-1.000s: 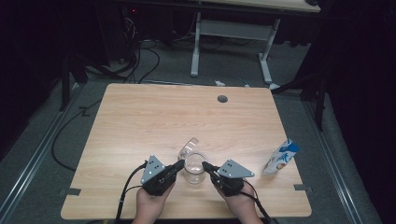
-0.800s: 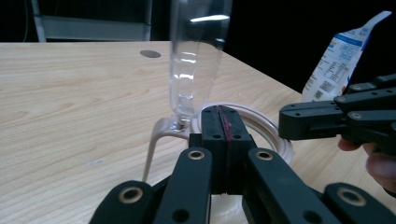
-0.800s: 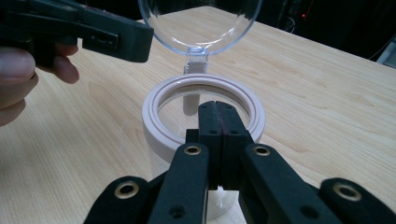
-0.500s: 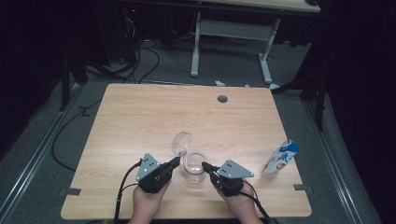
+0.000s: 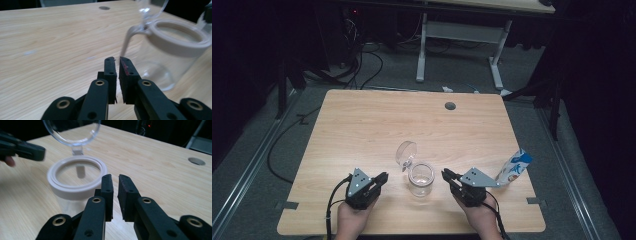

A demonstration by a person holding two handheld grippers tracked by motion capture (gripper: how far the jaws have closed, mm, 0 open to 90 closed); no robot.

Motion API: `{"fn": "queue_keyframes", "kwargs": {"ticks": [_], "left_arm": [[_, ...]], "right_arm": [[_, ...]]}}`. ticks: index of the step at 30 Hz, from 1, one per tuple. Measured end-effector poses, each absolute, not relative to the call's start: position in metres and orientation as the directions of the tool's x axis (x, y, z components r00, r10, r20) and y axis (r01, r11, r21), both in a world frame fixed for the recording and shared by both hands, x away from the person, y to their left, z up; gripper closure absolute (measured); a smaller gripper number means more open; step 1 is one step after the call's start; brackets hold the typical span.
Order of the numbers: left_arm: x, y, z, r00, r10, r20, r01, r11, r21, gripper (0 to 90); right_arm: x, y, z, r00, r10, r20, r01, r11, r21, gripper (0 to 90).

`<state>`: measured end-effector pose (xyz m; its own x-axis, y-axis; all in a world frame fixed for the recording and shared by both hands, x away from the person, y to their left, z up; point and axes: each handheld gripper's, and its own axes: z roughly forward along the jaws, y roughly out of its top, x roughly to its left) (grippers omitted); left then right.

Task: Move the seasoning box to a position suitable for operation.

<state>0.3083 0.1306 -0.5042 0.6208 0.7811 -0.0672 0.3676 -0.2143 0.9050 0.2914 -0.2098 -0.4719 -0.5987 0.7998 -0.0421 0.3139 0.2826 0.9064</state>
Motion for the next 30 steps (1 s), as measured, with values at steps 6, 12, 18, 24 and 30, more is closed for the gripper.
{"fn": "queue_keyframes", "kwargs": {"ticks": [6,12,18,24,30], "left_arm": [[0.31,0.155,-0.517,0.59,0.805,-0.058,0.392,-0.223,0.893,77.3],[0.311,0.161,-0.52,0.587,0.805,-0.08,0.394,-0.198,0.898,74.8],[0.31,0.159,-0.519,0.604,0.793,-0.081,0.383,-0.2,0.902,73.7],[0.309,0.155,-0.518,0.612,0.787,-0.074,0.37,-0.202,0.907,73.4],[0.308,0.15,-0.517,0.614,0.788,-0.051,0.351,-0.215,0.911,73.1]], "right_arm": [[0.291,-0.222,-0.483,-0.542,0.839,-0.046,0.364,0.285,0.887,77.1],[0.285,-0.248,-0.493,-0.462,0.886,-0.028,0.419,0.246,0.874,70.4],[0.269,-0.273,-0.502,-0.381,0.924,-0.032,0.462,0.22,0.859,65.6],[0.248,-0.293,-0.506,-0.303,0.951,-0.062,0.479,0.208,0.853,59.3],[0.24,-0.311,-0.507,-0.239,0.97,-0.051,0.494,0.167,0.853,53.7]]}}
